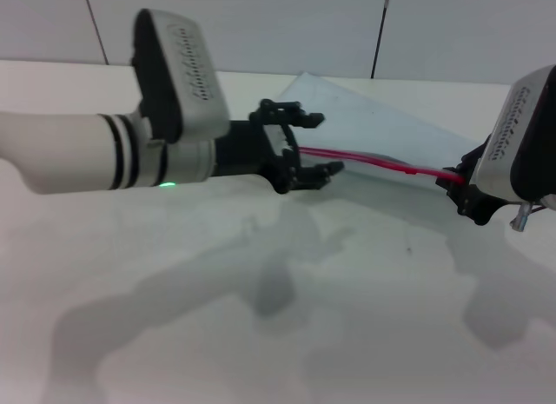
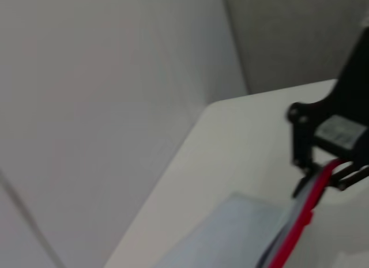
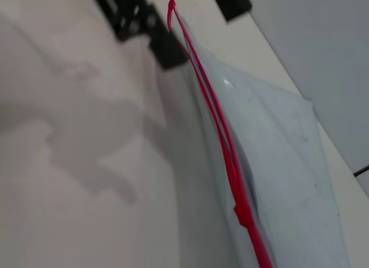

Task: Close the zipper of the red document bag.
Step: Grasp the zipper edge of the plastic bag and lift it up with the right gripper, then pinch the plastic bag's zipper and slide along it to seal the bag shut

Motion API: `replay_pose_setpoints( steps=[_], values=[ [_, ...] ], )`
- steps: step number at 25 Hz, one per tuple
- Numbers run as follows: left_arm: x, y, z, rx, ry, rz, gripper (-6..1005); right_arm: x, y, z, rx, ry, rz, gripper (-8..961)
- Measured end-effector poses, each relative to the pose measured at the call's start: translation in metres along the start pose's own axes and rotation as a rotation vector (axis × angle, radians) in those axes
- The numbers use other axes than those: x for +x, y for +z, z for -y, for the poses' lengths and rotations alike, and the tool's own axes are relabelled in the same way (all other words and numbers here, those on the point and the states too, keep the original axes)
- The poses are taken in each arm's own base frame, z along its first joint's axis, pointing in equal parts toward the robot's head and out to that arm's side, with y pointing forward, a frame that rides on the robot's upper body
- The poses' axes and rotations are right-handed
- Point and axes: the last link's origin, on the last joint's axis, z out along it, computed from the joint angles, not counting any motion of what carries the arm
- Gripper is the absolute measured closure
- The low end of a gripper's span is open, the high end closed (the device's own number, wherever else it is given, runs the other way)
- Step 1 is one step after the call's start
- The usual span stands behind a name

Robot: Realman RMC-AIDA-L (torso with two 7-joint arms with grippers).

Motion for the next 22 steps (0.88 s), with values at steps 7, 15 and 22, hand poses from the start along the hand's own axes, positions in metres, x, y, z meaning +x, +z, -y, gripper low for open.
replay_pose_setpoints(
  steps=[7, 15, 22],
  values=[
    [0.021, 0.022, -0.014, -0.065, 0.119, 0.028, 310, -0.001, 0.0, 0.0, -0.003, 0.007, 0.001, 904],
    [0.032, 0.038, -0.025, -0.059, 0.224, 0.046, 313, -0.001, 0.0, 0.001, 0.001, 0.01, 0.002, 904],
    [0.043, 0.047, -0.028, -0.078, 0.256, 0.032, 316, -0.002, -0.001, 0.002, 0.003, 0.009, 0.004, 905]
  ],
)
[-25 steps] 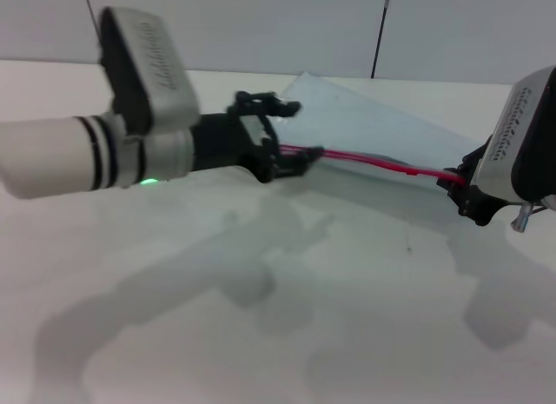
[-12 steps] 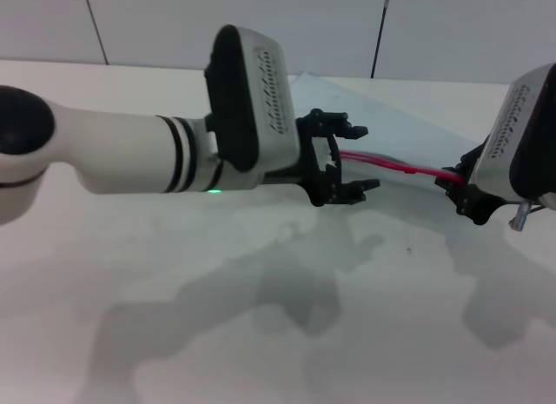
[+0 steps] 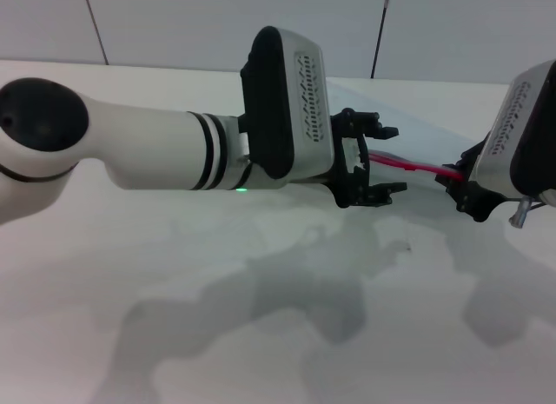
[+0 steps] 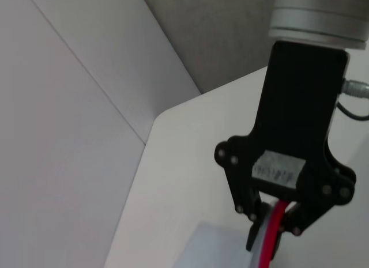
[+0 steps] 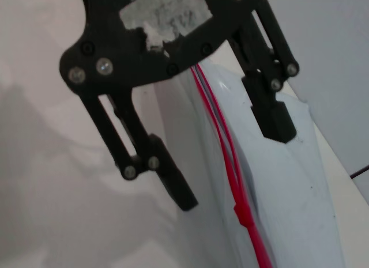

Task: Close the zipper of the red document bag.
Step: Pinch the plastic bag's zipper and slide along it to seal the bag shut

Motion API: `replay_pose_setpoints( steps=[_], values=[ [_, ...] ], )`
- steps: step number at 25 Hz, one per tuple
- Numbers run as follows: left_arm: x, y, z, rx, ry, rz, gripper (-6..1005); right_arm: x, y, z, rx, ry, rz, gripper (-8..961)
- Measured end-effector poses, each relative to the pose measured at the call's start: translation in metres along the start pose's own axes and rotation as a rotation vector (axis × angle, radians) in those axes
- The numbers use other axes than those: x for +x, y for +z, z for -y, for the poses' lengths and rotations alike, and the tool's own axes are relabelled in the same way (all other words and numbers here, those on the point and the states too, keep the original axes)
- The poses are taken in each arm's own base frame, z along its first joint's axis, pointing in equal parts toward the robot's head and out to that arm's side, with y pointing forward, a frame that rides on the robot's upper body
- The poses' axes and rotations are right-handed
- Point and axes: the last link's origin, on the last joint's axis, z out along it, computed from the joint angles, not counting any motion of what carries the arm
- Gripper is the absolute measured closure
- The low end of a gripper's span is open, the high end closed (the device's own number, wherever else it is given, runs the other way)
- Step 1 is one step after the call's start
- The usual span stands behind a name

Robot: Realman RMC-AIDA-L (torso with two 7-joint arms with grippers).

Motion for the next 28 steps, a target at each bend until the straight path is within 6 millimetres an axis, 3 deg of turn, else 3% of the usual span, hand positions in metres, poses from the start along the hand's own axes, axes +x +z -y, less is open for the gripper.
replay_pose_setpoints(
  steps=[8, 19, 24, 28],
  values=[
    [-0.003, 0.007, -0.007, -0.007, 0.022, 0.023, 319, -0.004, -0.001, 0.001, 0.004, -0.007, 0.008, 905],
    [-0.005, 0.009, -0.008, 0.005, 0.029, 0.035, 441, -0.005, -0.001, -0.002, -0.009, -0.004, 0.005, 905],
    [-0.003, 0.01, -0.008, 0.001, 0.034, 0.034, 551, -0.006, -0.001, -0.002, -0.01, -0.007, 0.007, 905],
    [-0.002, 0.011, -0.01, -0.005, 0.037, 0.031, 552, -0.007, 0.0, -0.002, -0.013, -0.009, 0.005, 905]
  ],
)
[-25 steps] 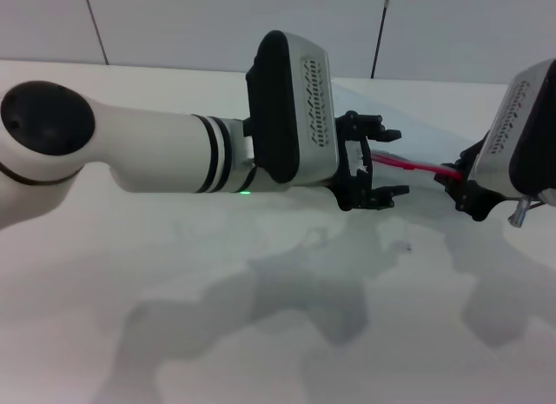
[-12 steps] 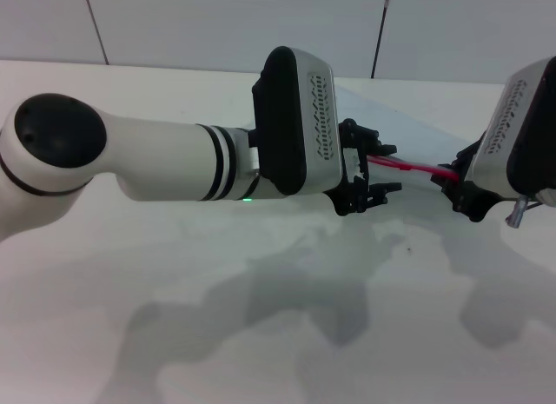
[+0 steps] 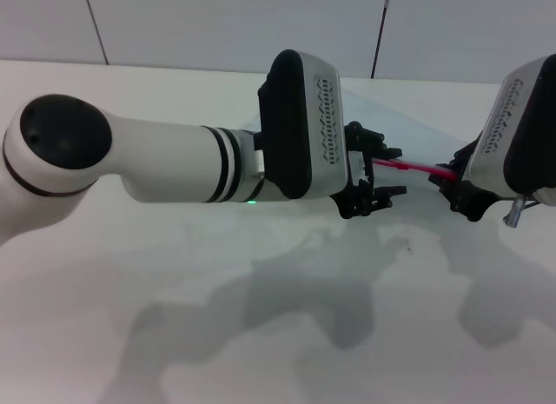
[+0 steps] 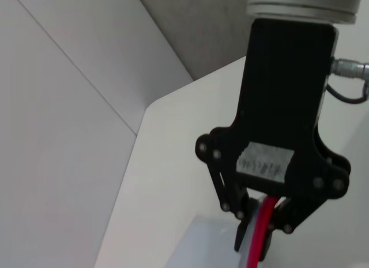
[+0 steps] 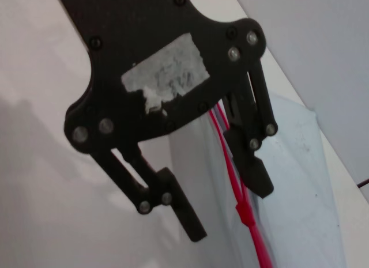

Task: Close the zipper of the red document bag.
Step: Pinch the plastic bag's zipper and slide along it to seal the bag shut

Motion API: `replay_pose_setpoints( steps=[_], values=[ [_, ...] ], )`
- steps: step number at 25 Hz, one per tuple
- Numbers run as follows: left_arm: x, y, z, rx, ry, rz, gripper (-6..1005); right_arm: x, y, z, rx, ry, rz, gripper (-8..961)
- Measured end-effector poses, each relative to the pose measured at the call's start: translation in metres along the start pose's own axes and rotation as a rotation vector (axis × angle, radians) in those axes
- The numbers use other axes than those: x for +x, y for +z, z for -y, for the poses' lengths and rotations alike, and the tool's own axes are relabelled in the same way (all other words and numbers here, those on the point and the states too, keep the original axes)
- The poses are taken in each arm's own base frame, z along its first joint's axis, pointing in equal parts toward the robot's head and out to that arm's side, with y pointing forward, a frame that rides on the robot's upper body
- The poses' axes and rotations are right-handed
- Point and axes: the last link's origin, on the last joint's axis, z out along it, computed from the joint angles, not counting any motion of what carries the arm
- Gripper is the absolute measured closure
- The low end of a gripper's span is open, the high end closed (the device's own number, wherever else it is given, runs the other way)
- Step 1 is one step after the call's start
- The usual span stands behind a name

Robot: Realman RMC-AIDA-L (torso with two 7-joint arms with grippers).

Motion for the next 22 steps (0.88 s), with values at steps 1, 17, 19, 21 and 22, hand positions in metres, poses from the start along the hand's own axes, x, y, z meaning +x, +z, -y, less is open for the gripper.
replay_pose_setpoints(
  steps=[1, 17, 19, 21, 22],
  values=[
    [0.0007, 0.0006, -0.0003, -0.002, 0.0, -0.001, 552, -0.0001, 0.0001, -0.0001, 0.0, 0.0, 0.0, 905],
    [-0.0012, 0.0042, 0.0006, -0.013, 0.006, 0.01, 709, -0.0021, -0.0005, 0.0005, 0.002, -0.005, 0.004, 905],
    [-0.0019, 0.0049, 0.001, -0.014, 0.006, 0.013, 709, -0.0025, -0.0007, 0.0006, 0.002, -0.006, 0.005, 904],
    [-0.0021, 0.0053, 0.0013, -0.015, 0.007, 0.015, 708, -0.0028, -0.0009, 0.0006, 0.002, -0.007, 0.006, 904],
    [-0.0021, 0.0053, 0.0013, -0.015, 0.007, 0.015, 708, -0.0029, -0.0009, 0.0006, 0.002, -0.007, 0.006, 904]
  ],
)
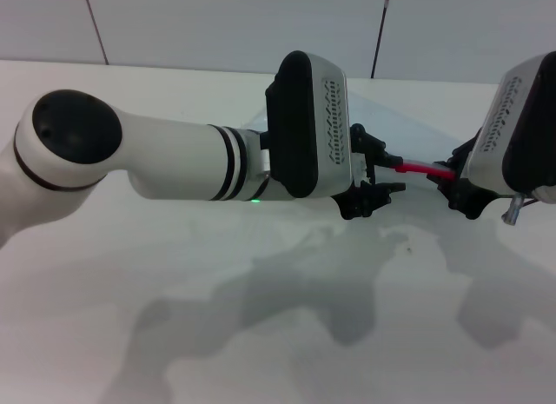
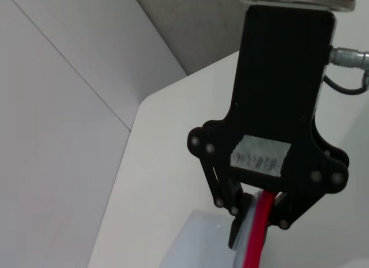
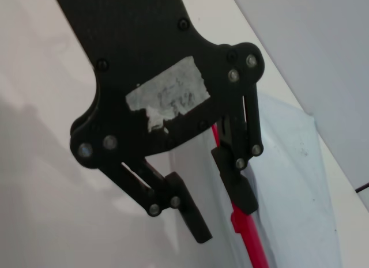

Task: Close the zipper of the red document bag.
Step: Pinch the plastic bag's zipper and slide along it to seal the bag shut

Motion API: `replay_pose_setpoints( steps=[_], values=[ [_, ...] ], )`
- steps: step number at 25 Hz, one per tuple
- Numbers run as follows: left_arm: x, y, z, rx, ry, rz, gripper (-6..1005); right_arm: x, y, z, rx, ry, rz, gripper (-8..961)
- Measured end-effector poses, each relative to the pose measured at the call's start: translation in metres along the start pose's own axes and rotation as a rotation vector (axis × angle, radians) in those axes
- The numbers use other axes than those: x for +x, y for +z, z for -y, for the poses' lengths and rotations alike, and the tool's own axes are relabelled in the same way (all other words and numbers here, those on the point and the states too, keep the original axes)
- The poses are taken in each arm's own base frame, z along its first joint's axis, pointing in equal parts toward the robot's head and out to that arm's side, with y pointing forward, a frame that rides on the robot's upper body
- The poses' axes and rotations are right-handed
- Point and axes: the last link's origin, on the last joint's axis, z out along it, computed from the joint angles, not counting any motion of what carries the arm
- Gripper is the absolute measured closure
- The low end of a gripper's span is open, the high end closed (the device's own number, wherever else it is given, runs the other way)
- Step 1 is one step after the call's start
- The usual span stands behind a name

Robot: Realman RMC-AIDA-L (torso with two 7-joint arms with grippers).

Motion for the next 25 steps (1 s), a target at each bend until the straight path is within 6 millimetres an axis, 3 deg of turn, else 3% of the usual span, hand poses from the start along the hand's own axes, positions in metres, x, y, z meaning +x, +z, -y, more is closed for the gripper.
replay_pose_setpoints(
  steps=[12, 25],
  values=[
    [0.0026, 0.0058, -0.0044, 0.02, 0.035, 0.015, 769, -0.0003, -0.0002, 0.0001, 0.001, -0.001, 0.001, 905],
    [0.0019, 0.0065, -0.0057, 0.036, 0.059, 0.023, 910, 0.0006, -0.0006, 0.0008, 0.003, 0.003, 0.0, 904]
  ],
)
